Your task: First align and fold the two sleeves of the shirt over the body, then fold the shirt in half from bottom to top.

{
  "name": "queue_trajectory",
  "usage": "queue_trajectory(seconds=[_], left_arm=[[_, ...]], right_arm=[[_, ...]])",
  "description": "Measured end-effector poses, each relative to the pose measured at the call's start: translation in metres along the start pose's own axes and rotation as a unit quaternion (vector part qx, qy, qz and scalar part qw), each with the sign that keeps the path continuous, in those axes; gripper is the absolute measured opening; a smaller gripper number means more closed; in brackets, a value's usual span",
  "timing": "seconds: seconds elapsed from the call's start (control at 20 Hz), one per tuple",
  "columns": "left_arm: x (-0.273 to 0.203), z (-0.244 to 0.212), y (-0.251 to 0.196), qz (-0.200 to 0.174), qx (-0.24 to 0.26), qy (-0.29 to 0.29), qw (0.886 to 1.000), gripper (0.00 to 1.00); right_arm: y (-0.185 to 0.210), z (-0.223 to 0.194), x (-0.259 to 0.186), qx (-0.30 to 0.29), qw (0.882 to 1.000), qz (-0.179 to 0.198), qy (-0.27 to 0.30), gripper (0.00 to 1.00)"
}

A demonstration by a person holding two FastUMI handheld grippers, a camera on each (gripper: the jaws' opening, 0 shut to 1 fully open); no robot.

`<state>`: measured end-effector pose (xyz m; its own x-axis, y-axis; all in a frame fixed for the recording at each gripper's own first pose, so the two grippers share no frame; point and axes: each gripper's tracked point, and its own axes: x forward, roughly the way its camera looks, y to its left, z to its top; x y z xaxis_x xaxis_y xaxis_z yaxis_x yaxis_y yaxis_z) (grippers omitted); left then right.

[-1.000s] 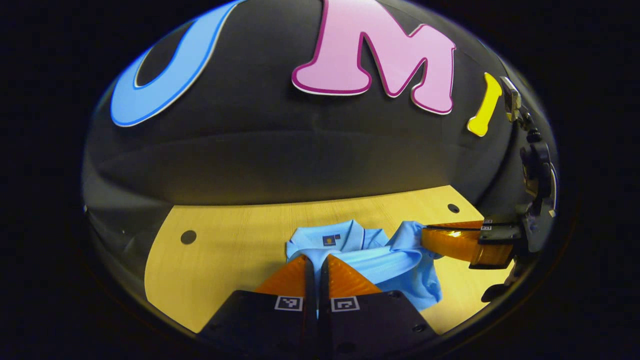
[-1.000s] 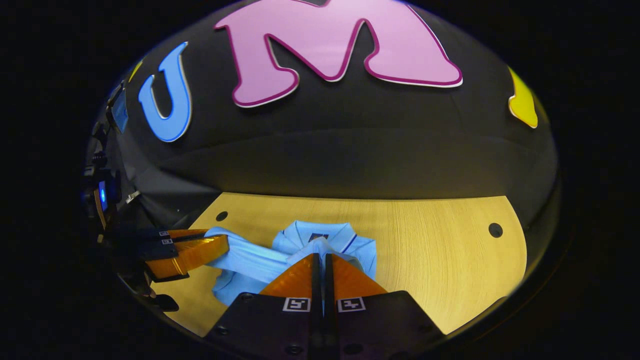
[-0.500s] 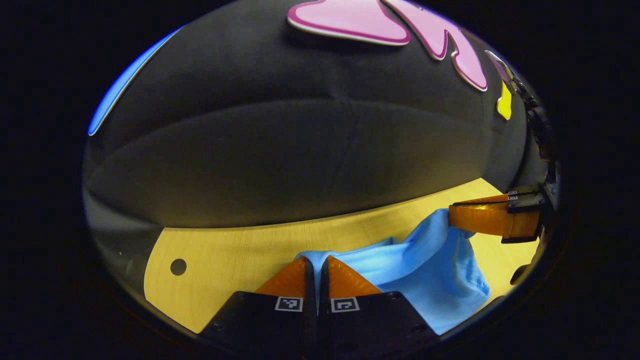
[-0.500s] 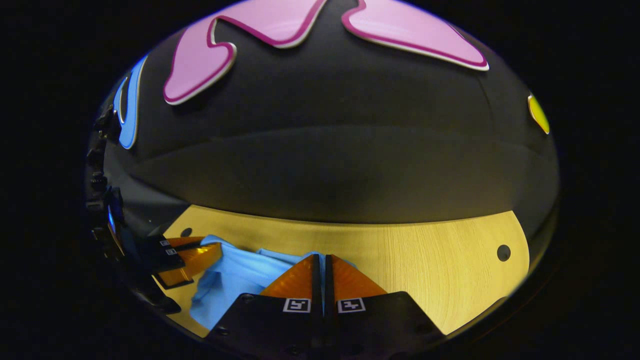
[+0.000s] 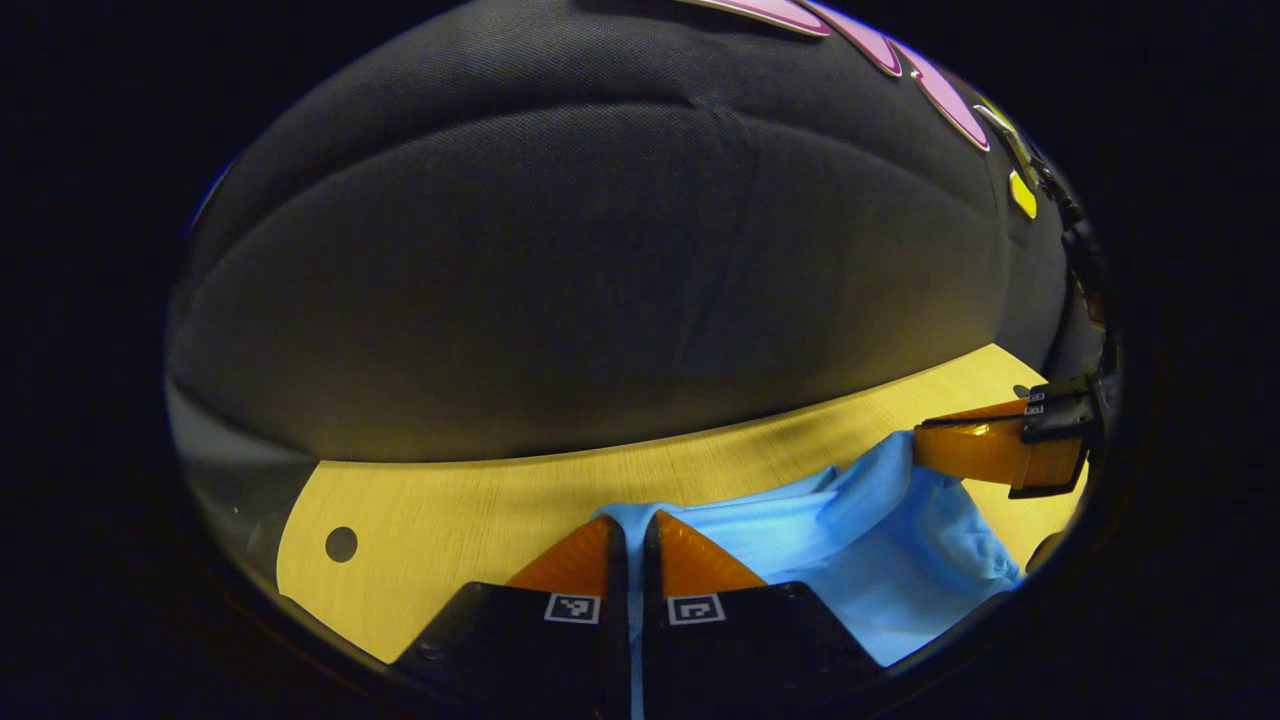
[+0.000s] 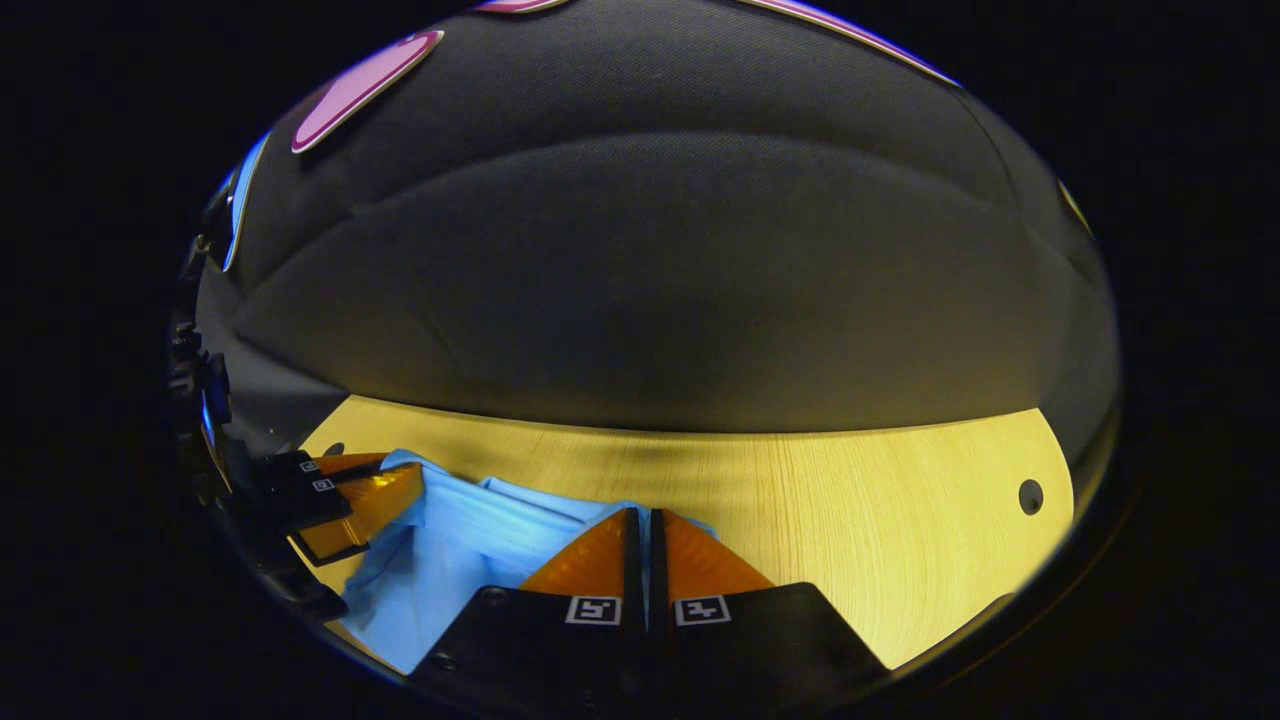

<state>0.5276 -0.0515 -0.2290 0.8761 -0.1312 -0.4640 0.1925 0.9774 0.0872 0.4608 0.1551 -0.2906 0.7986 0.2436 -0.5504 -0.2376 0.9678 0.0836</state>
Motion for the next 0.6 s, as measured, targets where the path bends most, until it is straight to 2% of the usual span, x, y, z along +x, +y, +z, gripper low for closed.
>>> queue_trajectory(seconds=[0.1, 0.15, 0.2, 0.35, 0.45, 0.6], left_arm=[[0.000, 0.001, 0.001, 0.001, -0.010, -0.004, 1.000, 0.13], [-0.001, 0.002, 0.001, 0.001, -0.016, -0.007, 1.000, 0.30], [-0.002, 0.004, 0.002, 0.004, -0.022, -0.013, 1.000, 0.48], [-0.016, 0.026, -0.001, 0.016, -0.043, -0.036, 0.998, 1.00], [-0.038, 0.035, 0.002, 0.021, -0.046, -0.054, 0.997, 0.97], [-0.081, 0.051, 0.006, 0.025, -0.050, -0.082, 0.995, 0.98]], right_arm=[[0.000, 0.001, -0.003, -0.006, 1.000, -0.002, 0.001, 0.05], [0.000, 0.002, -0.006, -0.007, 1.000, 0.000, 0.001, 0.05], [-0.003, 0.005, -0.010, -0.009, 1.000, -0.006, 0.001, 0.02], [-0.005, 0.015, -0.029, 0.004, 1.000, -0.008, -0.020, 0.61], [-0.005, 0.025, -0.052, 0.012, 0.999, -0.012, -0.040, 1.00], [-0.004, 0.042, -0.094, 0.003, 0.997, -0.029, -0.074, 0.98]])
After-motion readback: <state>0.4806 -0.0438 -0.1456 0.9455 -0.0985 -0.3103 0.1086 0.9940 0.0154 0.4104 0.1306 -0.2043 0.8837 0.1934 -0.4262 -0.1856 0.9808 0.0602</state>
